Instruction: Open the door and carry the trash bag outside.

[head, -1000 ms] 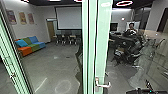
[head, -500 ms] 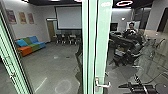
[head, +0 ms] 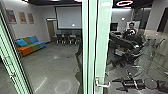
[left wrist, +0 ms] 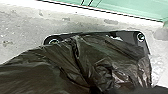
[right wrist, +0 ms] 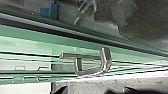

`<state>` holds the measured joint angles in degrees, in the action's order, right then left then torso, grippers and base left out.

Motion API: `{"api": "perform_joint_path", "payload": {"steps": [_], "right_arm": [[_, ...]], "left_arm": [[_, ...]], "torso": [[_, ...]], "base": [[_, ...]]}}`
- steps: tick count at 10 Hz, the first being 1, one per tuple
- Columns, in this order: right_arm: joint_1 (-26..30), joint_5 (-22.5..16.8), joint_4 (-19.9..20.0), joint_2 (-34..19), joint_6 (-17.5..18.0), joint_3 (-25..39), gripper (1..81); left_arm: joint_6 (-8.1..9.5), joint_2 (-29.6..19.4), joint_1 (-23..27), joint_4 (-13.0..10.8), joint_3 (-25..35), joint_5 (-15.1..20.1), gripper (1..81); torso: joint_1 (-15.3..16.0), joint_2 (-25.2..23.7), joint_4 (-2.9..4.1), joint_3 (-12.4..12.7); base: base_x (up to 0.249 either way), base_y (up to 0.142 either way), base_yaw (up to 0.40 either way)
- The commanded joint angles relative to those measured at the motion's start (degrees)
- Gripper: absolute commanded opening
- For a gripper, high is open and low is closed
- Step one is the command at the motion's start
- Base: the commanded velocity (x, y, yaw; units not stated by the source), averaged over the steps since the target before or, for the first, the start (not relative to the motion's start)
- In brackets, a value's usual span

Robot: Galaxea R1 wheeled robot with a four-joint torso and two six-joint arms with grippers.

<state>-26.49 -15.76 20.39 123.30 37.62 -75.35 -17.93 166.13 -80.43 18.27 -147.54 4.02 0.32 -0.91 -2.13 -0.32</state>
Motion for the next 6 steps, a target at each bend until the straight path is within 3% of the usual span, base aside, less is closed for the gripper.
{"api": "perform_joint_path", "payload": {"steps": [1,6], "right_arm": [[6.7,-0.4,1.2,3.2,2.2,-3.6,81.1],[6.0,-0.5,1.1,7.5,8.4,-9.4,81.1]], "left_arm": [[0.17,-0.5,4.0,0.7,0.1,3.4,1.0],[0.18,-0.5,4.1,0.8,0.1,3.4,1.0]], "torso": [[0.0,0.0,0.00,0.0],[0.1,0.1,0.00,0.0]], "base": [[0.000,0.000,0.000],[0.000,0.000,0.000]]}}
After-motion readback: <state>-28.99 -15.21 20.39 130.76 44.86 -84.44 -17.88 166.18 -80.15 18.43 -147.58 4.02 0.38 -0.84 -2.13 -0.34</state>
